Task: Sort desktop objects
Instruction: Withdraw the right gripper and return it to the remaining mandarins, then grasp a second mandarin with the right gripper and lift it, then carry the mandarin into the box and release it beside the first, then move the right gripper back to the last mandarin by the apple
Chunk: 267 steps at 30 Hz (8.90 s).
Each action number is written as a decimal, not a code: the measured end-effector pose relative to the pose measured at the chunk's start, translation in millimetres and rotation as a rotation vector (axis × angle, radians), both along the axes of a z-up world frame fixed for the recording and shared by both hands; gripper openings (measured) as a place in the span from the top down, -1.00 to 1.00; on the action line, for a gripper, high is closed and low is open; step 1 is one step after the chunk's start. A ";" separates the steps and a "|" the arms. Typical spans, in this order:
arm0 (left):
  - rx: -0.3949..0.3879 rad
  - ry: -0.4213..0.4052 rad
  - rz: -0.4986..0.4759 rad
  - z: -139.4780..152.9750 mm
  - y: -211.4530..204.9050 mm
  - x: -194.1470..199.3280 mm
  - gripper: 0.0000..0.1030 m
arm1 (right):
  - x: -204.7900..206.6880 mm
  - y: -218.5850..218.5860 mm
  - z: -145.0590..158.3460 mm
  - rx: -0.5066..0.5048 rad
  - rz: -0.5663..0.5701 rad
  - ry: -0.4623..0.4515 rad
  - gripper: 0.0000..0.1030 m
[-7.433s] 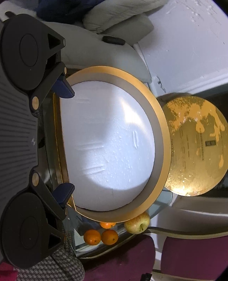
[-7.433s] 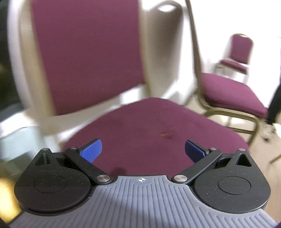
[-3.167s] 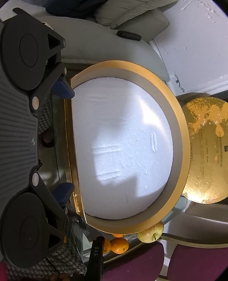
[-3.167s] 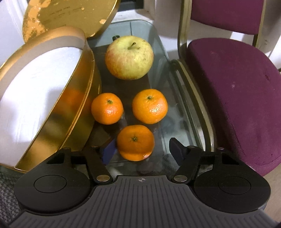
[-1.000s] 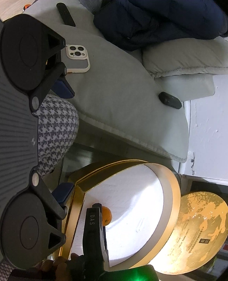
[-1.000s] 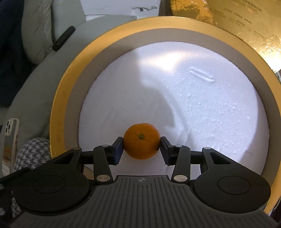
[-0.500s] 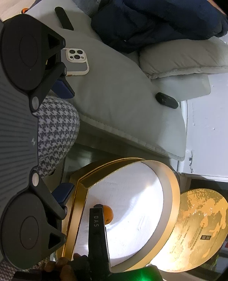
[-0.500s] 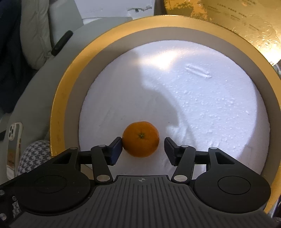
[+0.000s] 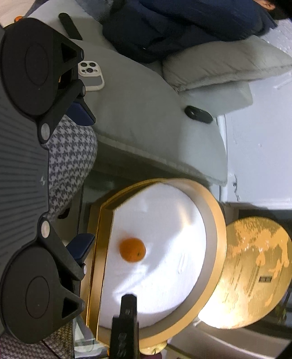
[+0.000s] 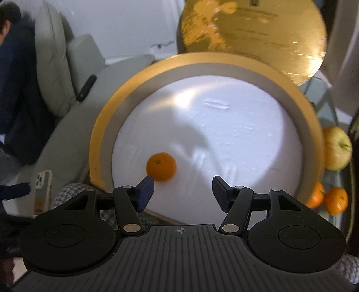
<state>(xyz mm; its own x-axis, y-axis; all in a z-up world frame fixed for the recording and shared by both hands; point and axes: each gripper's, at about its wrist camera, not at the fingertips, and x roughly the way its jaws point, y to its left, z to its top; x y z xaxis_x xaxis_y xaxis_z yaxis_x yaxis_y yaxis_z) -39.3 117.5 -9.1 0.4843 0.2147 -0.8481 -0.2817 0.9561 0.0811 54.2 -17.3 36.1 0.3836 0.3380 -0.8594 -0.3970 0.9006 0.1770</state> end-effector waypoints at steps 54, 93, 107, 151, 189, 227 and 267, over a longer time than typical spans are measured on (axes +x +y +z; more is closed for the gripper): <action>0.092 0.040 -0.324 18.4 -133.5 32.3 -0.98 | -71.5 -166.8 15.1 0.034 -0.398 -0.032 -0.36; 0.093 0.158 -0.252 -18.2 -121.6 69.3 -0.99 | 63.0 -224.8 -95.3 0.007 -0.544 0.070 -0.16; 0.069 0.138 -0.257 -14.6 -118.6 65.0 -0.99 | 57.2 -223.9 -90.7 0.010 -0.556 0.092 0.05; 0.009 0.038 -0.015 3.4 -21.4 10.8 -0.99 | -33.3 -96.3 31.5 0.043 -0.247 -0.079 0.05; -0.014 0.079 0.094 -8.4 19.8 1.0 -0.99 | 36.0 -10.8 -61.2 -0.186 -0.087 0.058 0.05; 0.064 0.075 -0.042 6.3 -35.3 5.3 -0.99 | -12.6 -67.1 10.2 -0.045 -0.166 -0.012 -0.28; 0.166 0.085 -0.294 8.4 -127.9 34.2 -0.99 | -33.3 -167.6 -1.1 0.066 -0.387 -0.004 -0.25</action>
<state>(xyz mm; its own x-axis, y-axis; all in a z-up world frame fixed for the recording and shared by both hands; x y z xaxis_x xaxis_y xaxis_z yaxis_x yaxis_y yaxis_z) -5.1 -10.4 -0.7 0.4749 0.2152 -0.8533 0.0183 0.9670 0.2541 20.9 -184.9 35.1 0.4970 0.2217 -0.8389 -0.0307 0.9707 0.2384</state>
